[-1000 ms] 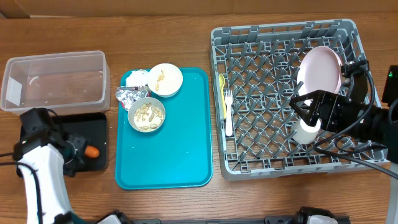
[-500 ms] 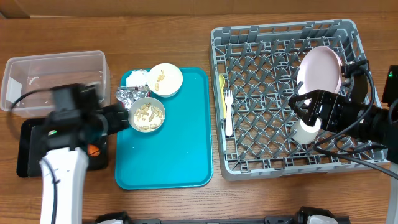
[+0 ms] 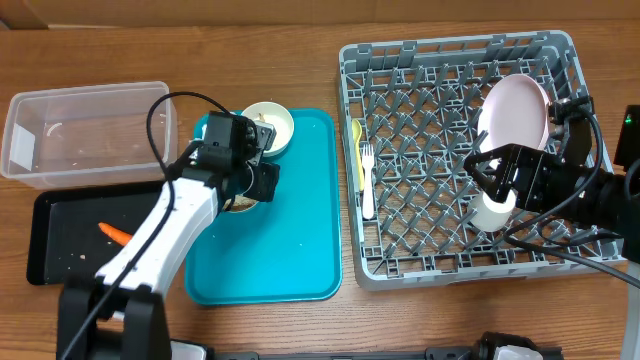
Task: Sort waste into correct bins and load items into the dishwasher rack
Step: 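Reach the left gripper to the grey peanut bowl and grasp its rim, then carry the grey bowl over the black tray with the left gripper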
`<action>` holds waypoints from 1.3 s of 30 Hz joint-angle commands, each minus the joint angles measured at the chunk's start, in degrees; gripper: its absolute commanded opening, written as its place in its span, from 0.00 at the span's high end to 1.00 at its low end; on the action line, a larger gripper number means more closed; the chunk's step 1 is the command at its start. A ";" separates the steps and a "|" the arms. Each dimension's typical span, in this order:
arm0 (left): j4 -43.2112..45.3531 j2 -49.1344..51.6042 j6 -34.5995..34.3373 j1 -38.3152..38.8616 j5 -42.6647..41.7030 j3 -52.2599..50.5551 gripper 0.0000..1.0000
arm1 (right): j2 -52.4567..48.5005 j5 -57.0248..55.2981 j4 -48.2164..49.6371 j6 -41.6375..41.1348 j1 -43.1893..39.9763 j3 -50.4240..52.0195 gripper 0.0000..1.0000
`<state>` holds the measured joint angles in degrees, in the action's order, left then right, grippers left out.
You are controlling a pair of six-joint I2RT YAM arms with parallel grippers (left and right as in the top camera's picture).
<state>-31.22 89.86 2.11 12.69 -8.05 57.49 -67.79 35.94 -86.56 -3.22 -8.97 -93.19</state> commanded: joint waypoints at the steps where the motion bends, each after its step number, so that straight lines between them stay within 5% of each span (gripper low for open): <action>1: 0.48 3.02 0.42 0.11 1.77 0.96 0.39 | 0.15 0.09 0.28 -0.02 0.00 -0.15 0.17; 11: -1.09 7.56 -2.08 0.20 -2.51 0.94 0.62 | 0.15 0.09 0.28 -0.02 0.00 -0.15 0.17; 18: -3.06 7.56 -1.51 0.20 -2.43 0.85 0.67 | 0.15 0.09 0.24 -0.02 0.00 -0.15 0.18; 28: -4.50 7.56 -0.72 0.20 -0.39 0.83 0.94 | 0.15 0.09 -0.39 -0.02 0.00 -0.15 0.18; 39: -13.57 -0.52 -10.29 0.20 -0.31 3.28 0.96 | 0.15 0.09 -1.22 0.00 0.00 -0.15 0.18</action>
<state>-42.81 93.51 -2.96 12.69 -6.96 59.48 -67.79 35.97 -87.94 -3.20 -8.97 -93.19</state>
